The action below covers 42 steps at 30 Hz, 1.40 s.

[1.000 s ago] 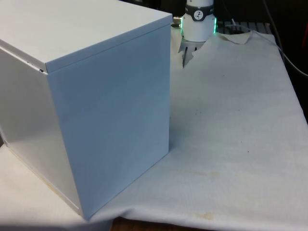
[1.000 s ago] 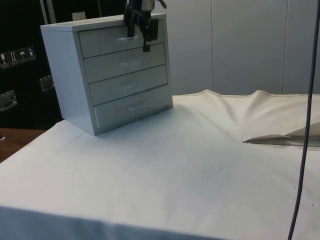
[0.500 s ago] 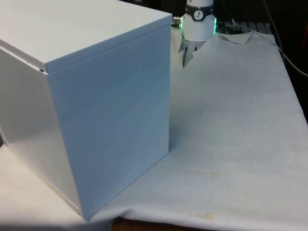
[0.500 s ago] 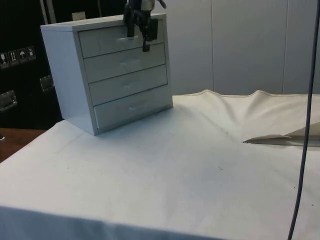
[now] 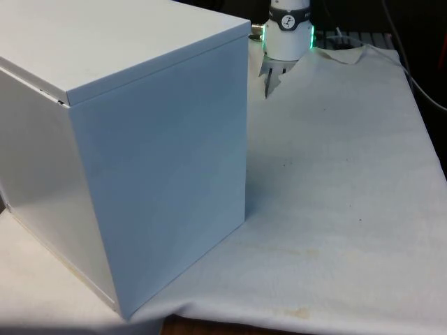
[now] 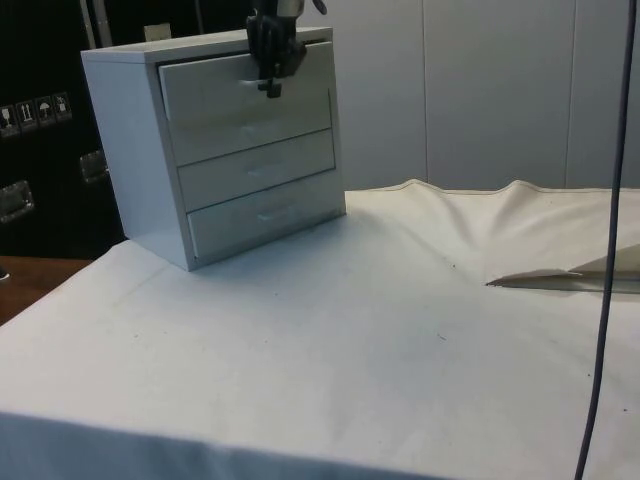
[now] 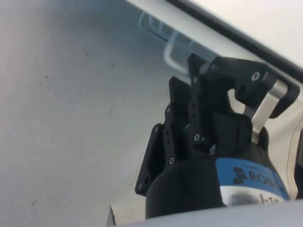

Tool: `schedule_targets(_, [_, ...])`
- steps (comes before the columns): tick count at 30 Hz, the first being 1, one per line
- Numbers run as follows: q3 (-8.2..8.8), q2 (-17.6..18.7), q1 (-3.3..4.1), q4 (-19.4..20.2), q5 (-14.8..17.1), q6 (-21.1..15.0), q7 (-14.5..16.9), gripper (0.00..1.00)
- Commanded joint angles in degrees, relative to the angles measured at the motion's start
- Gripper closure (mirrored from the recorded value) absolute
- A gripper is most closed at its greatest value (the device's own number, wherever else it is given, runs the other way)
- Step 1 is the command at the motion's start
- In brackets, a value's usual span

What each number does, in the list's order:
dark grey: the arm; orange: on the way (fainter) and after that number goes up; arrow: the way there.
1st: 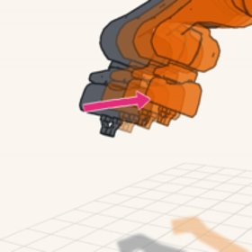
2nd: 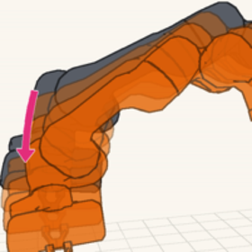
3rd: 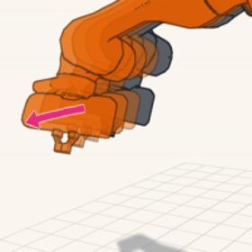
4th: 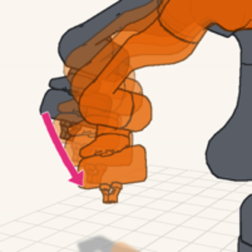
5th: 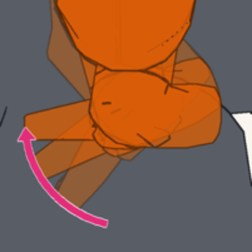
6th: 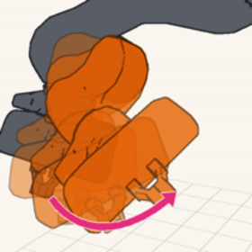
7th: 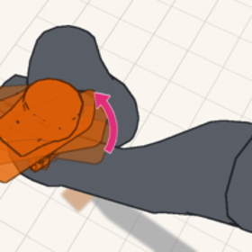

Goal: Open the drawer, then close it.

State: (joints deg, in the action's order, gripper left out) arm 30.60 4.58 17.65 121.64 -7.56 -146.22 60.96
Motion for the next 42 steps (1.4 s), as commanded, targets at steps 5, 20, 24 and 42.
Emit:
schedule_targets(5, [-0.11,0.2,0.0,0.2,0.6,0.0,0.4,1.0])
schedule_targets(20, [-0.06,-0.9,0.11,0.1,-0.2,1.0,0.6,1.0])
schedule_targets(24, [-0.06,-2.0,0.17,0.9,-0.5,1.5,0.9,1.0])
schedule_targets(42, [-1.26,-9.7,0.34,8.3,-3.2,1.4,0.7,1.0])
